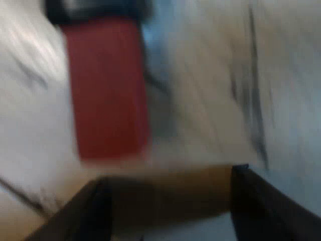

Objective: Grind coffee beans and then tamp

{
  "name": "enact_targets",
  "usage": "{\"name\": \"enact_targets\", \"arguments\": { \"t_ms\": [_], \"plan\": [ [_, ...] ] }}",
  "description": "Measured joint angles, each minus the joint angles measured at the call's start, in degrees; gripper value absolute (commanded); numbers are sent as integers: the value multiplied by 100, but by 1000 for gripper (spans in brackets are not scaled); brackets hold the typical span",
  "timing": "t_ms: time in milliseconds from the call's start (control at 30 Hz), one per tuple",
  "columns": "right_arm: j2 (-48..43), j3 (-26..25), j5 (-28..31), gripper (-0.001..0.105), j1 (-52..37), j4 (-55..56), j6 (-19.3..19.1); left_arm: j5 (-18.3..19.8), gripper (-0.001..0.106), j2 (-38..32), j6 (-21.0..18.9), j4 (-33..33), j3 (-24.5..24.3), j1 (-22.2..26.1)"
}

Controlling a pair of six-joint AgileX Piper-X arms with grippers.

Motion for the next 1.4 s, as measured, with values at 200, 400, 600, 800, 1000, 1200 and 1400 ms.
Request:
{"name": "enact_targets", "arguments": {
  "t_ms": [200,400,600,800,1000,1200,1400],
  "plan": [
    [38,-500,-25,54,0,940,34,0,70,0,0,0,0,0],
    [-233,-853,-37,54,0,1233,34,0,70,0,0,0,0,0],
    [-913,-1232,-37,54,0,1283,50,0,70,0,0,48,-86,0],
    [-1563,-1493,-37,54,0,1137,50,-495,70,0,-11,45,-239,0],
    [-2039,-1546,-37,54,0,417,50,-1105,70,0,-4,439,-650,0],
    [-2117,-1546,-37,54,86,-327,-40,-1308,70,0,-4,1078,-1079,0],
    [-1993,-1474,159,54,385,-980,-759,-1331,70,0,-4,1353,-1303,0]
  ]
}}
